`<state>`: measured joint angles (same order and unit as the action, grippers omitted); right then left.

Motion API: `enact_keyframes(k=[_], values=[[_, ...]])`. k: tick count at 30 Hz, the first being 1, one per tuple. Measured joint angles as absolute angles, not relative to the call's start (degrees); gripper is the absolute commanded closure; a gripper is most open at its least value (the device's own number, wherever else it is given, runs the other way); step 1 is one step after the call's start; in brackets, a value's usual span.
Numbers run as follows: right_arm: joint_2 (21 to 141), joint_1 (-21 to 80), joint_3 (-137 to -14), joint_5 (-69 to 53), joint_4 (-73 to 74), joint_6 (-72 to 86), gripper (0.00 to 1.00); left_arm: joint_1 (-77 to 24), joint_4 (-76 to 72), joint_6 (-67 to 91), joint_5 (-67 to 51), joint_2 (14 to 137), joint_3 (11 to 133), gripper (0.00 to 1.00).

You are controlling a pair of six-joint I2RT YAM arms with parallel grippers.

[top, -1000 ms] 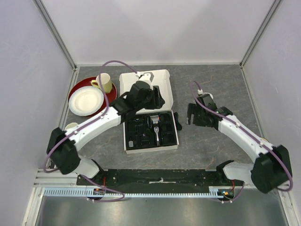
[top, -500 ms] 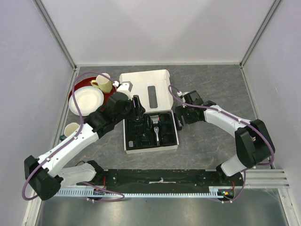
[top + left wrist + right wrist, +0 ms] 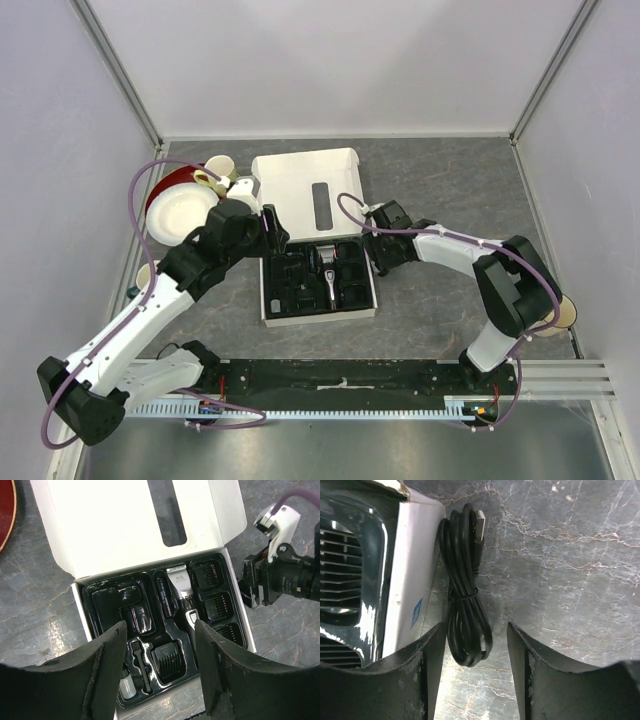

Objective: Sort the hair-cutting tools

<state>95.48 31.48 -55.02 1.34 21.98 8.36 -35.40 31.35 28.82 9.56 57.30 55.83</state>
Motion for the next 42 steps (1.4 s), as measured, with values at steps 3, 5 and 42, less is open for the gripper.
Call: enact_keyframes(k=[3,5,42], values=[[96.7,32.2,-55.2,2.5,21.6,9.1,0.62,-34.6,31.8,28.4,9.5,56.3,55.8,0.36],[96.9,32.6,-55.4,3.4,21.4,9.9,0.75,-34.1,32.1,28.0,9.5,56.0,55.8,0.36],[102.1,61.3,-82.9,14.8,26.2,25.2,0.91,-25.2,39.0,27.4,21.1,48.4,51.9,0.36]])
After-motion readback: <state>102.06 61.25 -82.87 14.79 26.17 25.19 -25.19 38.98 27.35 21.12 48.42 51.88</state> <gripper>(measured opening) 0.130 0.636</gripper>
